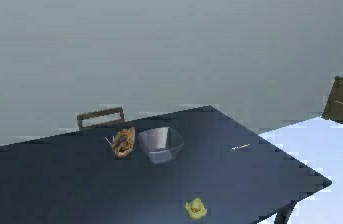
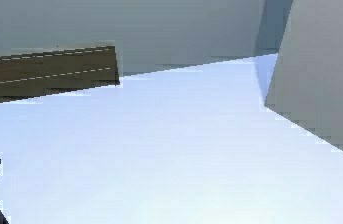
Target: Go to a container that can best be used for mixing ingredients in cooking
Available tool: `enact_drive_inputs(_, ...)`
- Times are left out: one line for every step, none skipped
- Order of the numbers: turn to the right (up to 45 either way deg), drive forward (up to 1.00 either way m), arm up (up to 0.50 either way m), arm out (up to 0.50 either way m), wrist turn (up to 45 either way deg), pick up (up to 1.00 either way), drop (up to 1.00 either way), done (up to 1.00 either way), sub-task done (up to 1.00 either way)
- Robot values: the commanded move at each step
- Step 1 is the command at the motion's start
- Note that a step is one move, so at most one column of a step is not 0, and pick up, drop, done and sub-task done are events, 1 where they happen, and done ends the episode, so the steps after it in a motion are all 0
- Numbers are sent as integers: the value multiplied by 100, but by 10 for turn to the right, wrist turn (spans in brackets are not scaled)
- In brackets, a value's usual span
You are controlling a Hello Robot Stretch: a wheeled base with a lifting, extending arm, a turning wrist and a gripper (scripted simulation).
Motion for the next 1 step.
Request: enact_drive_inputs(0, 0, 0, 0, 0, 0, 0, 100, 0)
